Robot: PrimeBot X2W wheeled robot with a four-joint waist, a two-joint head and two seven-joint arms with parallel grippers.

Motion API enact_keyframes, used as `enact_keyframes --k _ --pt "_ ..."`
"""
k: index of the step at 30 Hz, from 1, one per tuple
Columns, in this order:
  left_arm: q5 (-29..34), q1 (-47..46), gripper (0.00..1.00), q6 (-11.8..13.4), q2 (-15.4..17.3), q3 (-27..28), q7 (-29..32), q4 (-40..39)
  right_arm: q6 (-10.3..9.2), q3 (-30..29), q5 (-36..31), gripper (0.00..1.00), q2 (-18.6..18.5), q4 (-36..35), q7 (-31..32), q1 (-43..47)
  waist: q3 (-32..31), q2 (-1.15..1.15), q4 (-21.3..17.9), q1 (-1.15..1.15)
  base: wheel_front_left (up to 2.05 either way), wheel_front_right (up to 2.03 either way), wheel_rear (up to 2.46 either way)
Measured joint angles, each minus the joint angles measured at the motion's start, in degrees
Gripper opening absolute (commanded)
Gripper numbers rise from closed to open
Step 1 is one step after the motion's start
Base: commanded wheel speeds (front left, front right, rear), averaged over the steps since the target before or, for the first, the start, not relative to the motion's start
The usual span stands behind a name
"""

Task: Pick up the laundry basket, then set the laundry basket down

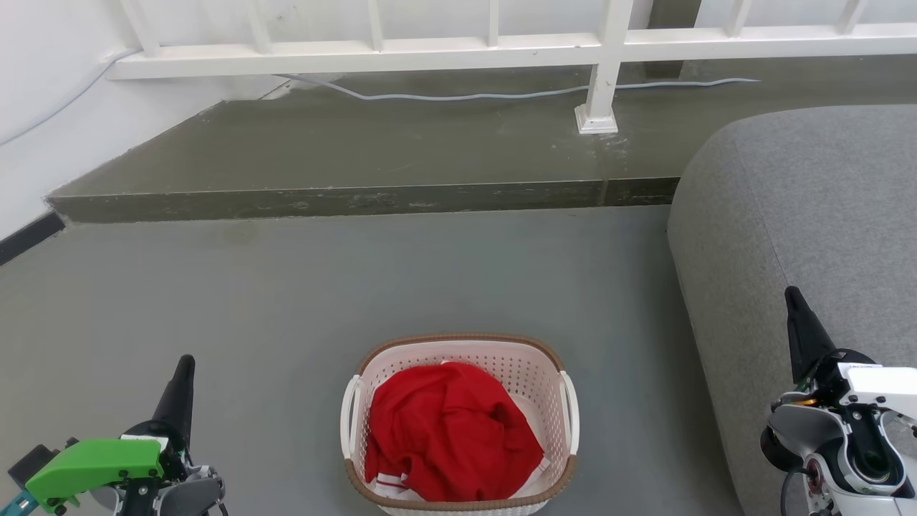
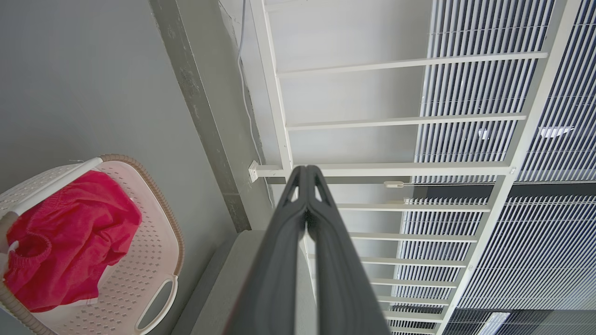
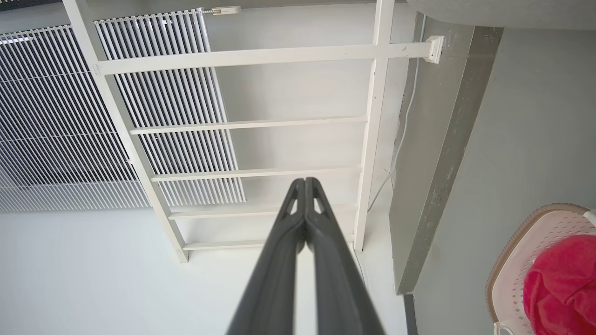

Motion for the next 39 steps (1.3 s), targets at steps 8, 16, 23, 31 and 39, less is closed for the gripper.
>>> enact_keyframes --k 8,16,23,31,39 --pt "0.0 0.0 0.0 0.0 0.0 0.1 0.2 0.0 0.0 -0.1 0.0 0.0 0.0 0.0 0.0 0.0 0.0 0.0 0.0 0.0 0.0 0.0 0.0" --pt "0.0 0.0 0.0 0.0 0.0 0.1 0.2 -0.1 0.0 -0.1 0.0 0.0 0.1 0.0 0.0 0.0 0.0 0.0 0.0 0.0 0.0 0.0 0.0" --pt "0.0 0.0 0.0 0.0 -0.1 0.2 0.2 -0.1 0.0 -0.2 0.0 0.0 0.1 0.0 0.0 0.0 0.0 0.0 0.0 0.0 0.0 0.0 0.0" --pt "0.0 0.0 0.0 0.0 -0.1 0.3 0.2 -0.1 0.0 -0.2 0.0 0.0 0.1 -0.1 0.2 0.0 0.0 0.0 0.0 0.0 0.0 0.0 0.0" --pt "0.1 0.0 0.0 0.0 -0.1 0.3 0.2 -0.1 0.0 -0.3 0.0 0.0 0.1 -0.1 0.2 0.0 0.0 0.0 0.0 0.0 0.0 0.0 0.0"
